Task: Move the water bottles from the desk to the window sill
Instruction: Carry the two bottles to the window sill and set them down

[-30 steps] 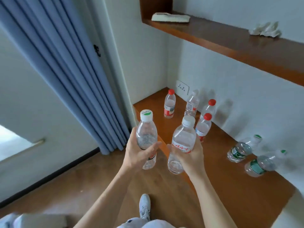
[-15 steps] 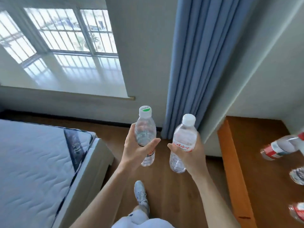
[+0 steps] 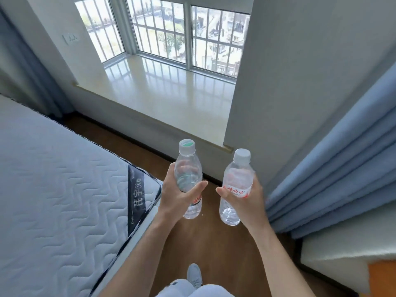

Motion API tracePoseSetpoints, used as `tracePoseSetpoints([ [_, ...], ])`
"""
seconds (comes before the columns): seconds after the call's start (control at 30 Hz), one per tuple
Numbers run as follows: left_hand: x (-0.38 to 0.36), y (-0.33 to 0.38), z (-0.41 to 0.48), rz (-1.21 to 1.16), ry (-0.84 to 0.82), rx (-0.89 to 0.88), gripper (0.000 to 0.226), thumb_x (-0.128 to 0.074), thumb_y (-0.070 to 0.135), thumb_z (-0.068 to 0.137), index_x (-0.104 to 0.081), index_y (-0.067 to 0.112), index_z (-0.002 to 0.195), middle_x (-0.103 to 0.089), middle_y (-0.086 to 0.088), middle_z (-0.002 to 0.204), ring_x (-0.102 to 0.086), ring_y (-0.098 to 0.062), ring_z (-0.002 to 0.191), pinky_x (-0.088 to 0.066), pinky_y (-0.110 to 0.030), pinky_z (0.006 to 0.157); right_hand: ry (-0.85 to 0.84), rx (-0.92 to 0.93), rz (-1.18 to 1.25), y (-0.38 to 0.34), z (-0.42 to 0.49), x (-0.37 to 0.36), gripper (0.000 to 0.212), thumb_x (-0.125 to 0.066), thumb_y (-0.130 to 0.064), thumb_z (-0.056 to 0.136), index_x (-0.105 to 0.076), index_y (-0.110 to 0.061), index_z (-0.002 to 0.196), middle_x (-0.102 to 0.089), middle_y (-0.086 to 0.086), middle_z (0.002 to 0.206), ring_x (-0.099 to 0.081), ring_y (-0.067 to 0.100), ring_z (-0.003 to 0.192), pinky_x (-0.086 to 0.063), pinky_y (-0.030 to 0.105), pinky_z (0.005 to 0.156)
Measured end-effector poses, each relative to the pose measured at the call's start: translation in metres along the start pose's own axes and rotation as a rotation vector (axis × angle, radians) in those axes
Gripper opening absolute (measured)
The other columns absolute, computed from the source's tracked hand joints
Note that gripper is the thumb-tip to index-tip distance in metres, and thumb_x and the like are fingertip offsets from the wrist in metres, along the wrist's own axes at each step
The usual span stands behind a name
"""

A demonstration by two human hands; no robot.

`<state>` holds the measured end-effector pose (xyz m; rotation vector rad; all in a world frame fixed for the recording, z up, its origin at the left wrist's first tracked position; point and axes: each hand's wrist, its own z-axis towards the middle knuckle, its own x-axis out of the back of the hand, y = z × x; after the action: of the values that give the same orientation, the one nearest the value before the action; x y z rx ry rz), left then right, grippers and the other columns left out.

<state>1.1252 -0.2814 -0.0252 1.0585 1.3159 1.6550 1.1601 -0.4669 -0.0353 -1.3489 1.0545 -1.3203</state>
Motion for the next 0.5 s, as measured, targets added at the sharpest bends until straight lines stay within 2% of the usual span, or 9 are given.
tracePoseSetpoints([
  [0.1,0.014,-0.005,0.044,0.007,0.029,0.008,0.054,-0.083,0.046,0.064,-0.053,0.042,0.109,-0.064,0.005,0.103,-0.066,-0.018,0.1,-0.058,-0.044,0.086,-0.023,0.013,-0.015,-0.008,0.042,-0.027,0.073,-0.086,-0.054,0.05,-0.055,-0.031,0.113,-0.068,-0.016,0.098,-0.067,0.003,0.093,-0.053,0.02,0.075],
  [0.3,0.032,-0.024,0.111,0.044,0.123,-0.001,0.052,-0.079,0.051,0.064,-0.048,0.057,0.105,-0.061,0.019,0.103,-0.063,-0.009,0.104,-0.054,-0.022,0.079,-0.104,-0.006,-0.015,-0.004,0.118,-0.074,0.073,-0.092,-0.049,0.052,-0.054,-0.036,0.113,-0.068,-0.011,0.103,-0.067,0.008,0.095,-0.057,0.03,0.079],
  [0.43,0.041,-0.039,0.154,0.083,0.192,0.017,0.053,-0.081,0.046,0.067,-0.047,0.057,0.106,-0.061,0.017,0.105,-0.062,-0.009,0.105,-0.054,-0.018,0.078,-0.165,-0.013,-0.016,-0.005,0.167,-0.103,0.072,-0.09,-0.052,0.053,-0.051,-0.04,0.113,-0.064,-0.014,0.106,-0.064,0.001,0.098,-0.054,0.02,0.077],
  [0.5,0.045,-0.044,0.181,0.099,0.225,0.024,0.052,-0.083,0.036,0.07,-0.05,0.05,0.108,-0.061,0.017,0.105,-0.062,-0.006,0.103,-0.053,-0.016,0.077,-0.207,-0.026,0.001,-0.004,0.197,-0.116,0.076,-0.091,-0.056,0.053,-0.053,-0.039,0.116,-0.065,-0.013,0.106,-0.065,0.004,0.099,-0.056,0.023,0.078],
])
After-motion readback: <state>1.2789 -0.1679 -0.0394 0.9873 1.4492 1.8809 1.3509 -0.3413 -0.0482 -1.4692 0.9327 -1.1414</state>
